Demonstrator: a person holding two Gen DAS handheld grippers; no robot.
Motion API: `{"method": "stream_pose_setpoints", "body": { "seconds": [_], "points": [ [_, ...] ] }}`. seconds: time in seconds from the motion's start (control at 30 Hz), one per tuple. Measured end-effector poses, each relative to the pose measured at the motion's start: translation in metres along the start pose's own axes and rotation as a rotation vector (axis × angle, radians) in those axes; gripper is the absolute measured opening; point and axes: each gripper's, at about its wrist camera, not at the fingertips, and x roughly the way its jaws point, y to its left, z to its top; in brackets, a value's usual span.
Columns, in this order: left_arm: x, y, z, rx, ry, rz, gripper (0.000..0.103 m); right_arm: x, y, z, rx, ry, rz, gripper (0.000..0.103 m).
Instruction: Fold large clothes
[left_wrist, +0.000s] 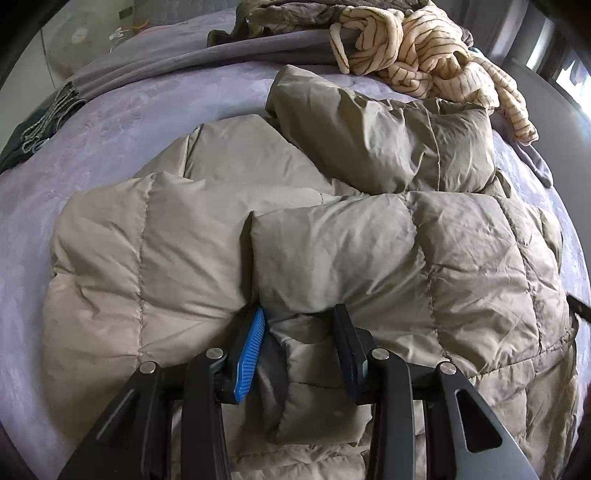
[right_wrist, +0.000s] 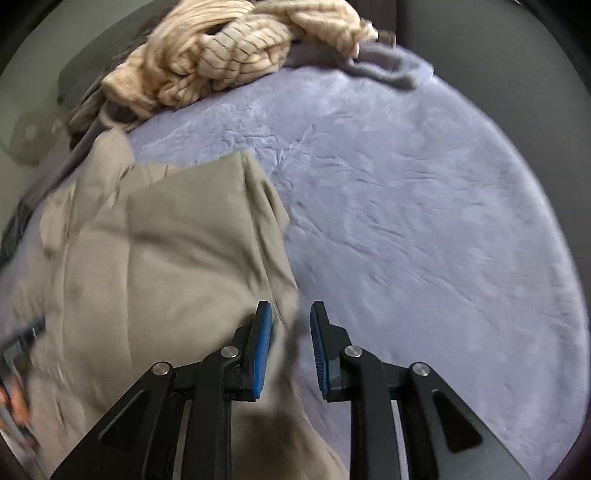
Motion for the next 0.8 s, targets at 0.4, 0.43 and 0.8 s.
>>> {"method": "stream_pose_setpoints", "body": {
  "seconds": [0.4, 0.43, 0.8],
  "points": [
    [-0.035, 0.001, -0.001, -0.013, -0.005, 0.083, 0.045, -0.024, -0.040, -0.038, 0.100, 0.083, -0.023, 0.030],
    [-0.040, 0.003, -0.005, -0.014, 0.000, 0.083, 0.045, -0.029, -0.040, -0.042, 0.099, 0.082, -0.021, 0.032],
    [-0.100, 0.006, -0.072, -0.030, 0.109, 0.080, 0.045, -0.075, -0.031, -0.079, 0.178, 0.155, 0.070, 0.049]
  ]
}}
